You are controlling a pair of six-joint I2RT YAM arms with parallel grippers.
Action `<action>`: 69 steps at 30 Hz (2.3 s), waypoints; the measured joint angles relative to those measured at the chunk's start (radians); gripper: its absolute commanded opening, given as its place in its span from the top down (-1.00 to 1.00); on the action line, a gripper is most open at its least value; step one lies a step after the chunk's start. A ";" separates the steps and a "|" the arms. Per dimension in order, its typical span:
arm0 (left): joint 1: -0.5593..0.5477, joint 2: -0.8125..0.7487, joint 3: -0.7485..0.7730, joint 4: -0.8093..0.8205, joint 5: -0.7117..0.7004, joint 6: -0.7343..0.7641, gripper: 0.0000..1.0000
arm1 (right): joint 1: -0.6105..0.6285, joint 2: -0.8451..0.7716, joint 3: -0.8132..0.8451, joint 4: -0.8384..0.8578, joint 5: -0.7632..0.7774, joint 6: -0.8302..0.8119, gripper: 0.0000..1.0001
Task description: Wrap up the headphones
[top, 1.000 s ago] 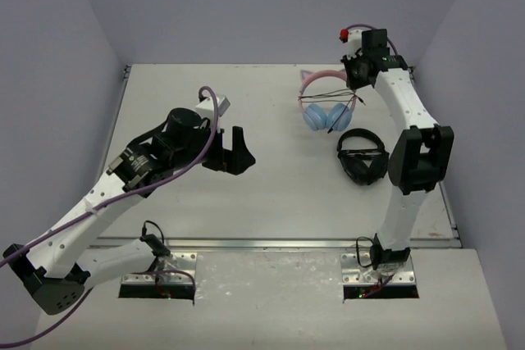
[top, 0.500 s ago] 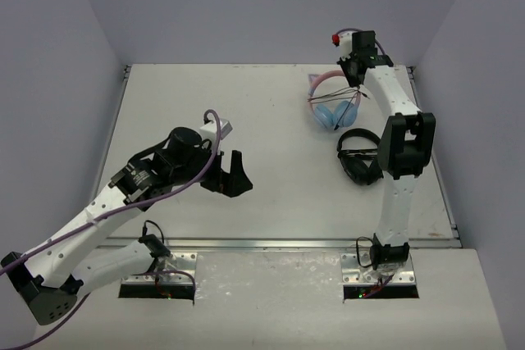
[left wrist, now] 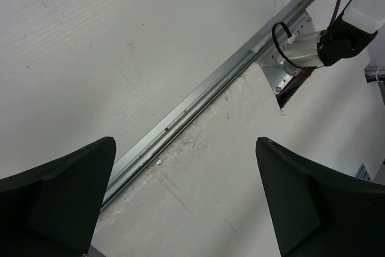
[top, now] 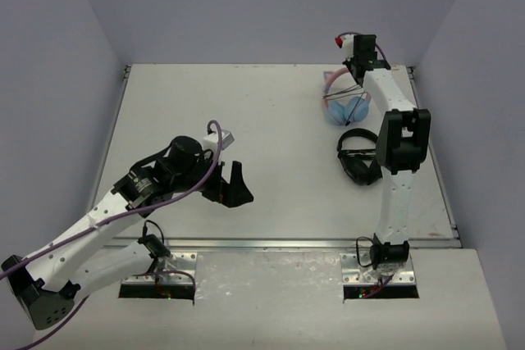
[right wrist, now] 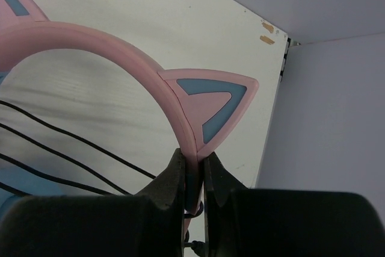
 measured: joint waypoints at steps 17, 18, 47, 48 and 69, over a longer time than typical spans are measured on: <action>-0.001 -0.059 -0.109 0.060 0.042 -0.063 -1.00 | -0.002 0.116 -0.006 0.194 0.084 -0.057 0.36; -0.001 -0.062 -0.118 0.060 0.042 -0.068 -1.00 | -0.002 0.124 -0.006 0.201 0.086 -0.057 0.36; 0.092 0.509 0.617 -0.079 -0.625 0.001 -1.00 | 0.159 -0.843 -0.203 -0.329 -0.105 0.548 -0.98; 0.112 0.525 0.663 -0.080 -0.652 0.008 -1.00 | 0.155 -0.895 -0.206 -0.366 -0.106 0.562 -0.98; 0.280 0.048 0.394 -0.224 -1.004 -0.035 -1.00 | 0.155 -1.562 -0.462 -0.976 -0.061 0.729 -0.98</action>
